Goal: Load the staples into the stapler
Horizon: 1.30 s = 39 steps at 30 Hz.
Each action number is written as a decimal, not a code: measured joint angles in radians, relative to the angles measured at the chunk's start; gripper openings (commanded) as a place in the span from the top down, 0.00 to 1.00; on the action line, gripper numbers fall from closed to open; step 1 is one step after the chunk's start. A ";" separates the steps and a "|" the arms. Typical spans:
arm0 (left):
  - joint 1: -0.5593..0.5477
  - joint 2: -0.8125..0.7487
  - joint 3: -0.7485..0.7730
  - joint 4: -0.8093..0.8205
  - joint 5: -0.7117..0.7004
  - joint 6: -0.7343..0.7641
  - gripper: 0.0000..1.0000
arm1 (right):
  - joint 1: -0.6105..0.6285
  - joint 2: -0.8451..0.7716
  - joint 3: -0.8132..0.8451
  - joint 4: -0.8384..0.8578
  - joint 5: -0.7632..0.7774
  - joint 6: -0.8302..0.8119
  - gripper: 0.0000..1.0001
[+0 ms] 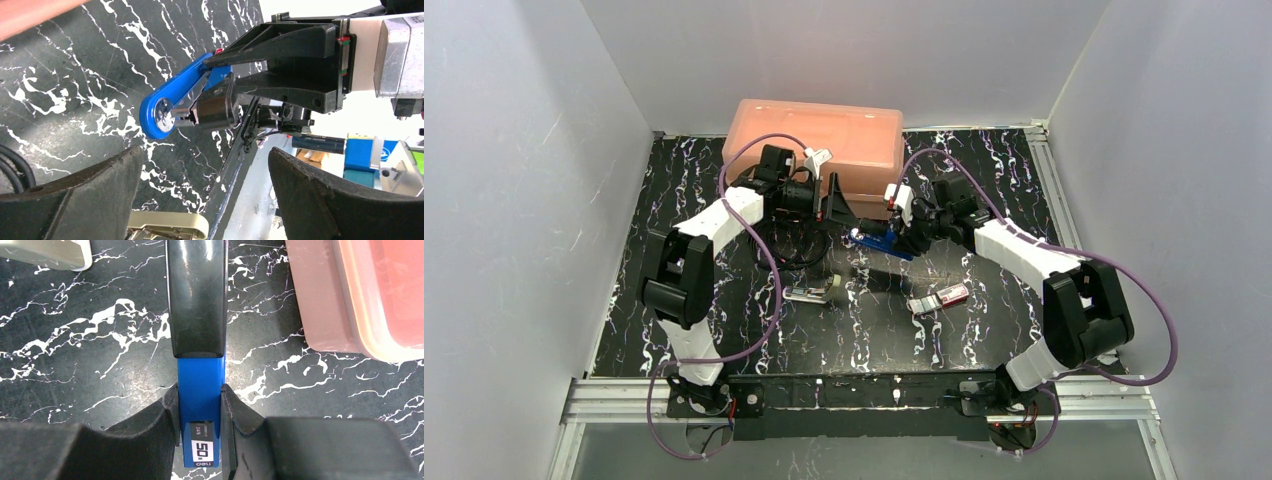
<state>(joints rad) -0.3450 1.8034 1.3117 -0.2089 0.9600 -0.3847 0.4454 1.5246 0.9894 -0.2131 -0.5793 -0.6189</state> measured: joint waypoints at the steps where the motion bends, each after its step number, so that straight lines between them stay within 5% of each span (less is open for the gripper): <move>1: -0.001 0.004 0.008 0.002 0.007 -0.011 0.07 | 0.000 0.000 0.006 -0.003 -0.006 0.010 0.99; 39: -0.058 0.027 0.064 0.035 0.071 -0.230 0.12 | 0.012 -0.042 0.077 -0.017 -0.111 0.119 0.99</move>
<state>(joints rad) -0.4026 1.8301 1.3758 -0.1738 1.0306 -0.6151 0.4576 1.4826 1.0664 -0.2298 -0.6907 -0.4995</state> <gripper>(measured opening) 0.909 0.367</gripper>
